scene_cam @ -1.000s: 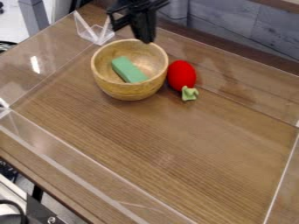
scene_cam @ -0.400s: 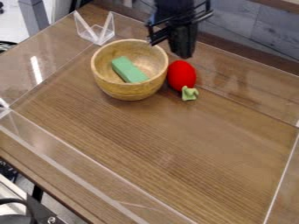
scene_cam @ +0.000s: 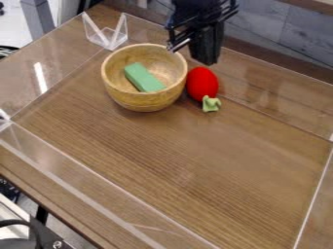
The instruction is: Remove the green stick from the brown bowl and put it on the table
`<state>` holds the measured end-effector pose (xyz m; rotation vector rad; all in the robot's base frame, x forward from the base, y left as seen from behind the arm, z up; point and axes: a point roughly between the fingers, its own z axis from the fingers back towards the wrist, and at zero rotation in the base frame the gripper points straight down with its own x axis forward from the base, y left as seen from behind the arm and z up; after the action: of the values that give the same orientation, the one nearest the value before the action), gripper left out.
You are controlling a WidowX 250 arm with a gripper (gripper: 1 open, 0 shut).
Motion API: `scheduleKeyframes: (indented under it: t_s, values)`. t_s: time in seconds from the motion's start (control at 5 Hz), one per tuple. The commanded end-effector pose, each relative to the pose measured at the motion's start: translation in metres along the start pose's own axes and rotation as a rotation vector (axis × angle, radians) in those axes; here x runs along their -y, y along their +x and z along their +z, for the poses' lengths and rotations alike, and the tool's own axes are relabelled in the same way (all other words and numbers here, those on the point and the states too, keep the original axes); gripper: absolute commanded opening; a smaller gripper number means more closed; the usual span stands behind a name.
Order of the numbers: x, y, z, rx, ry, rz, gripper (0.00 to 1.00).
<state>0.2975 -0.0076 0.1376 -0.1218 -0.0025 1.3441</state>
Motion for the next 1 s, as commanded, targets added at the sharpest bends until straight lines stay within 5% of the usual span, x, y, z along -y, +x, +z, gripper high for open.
scheduleKeyframes:
  t_s: [0.0, 0.6, 0.8]
  values:
    - [0.002, -0.003, 0.013, 0.026, -0.050, 0.049, 0.00]
    - [-0.017, -0.022, -0.032, 0.039, -0.030, 0.067, 0.00]
    - [-0.015, -0.053, -0.042, 0.042, -0.024, 0.062, 0.00]
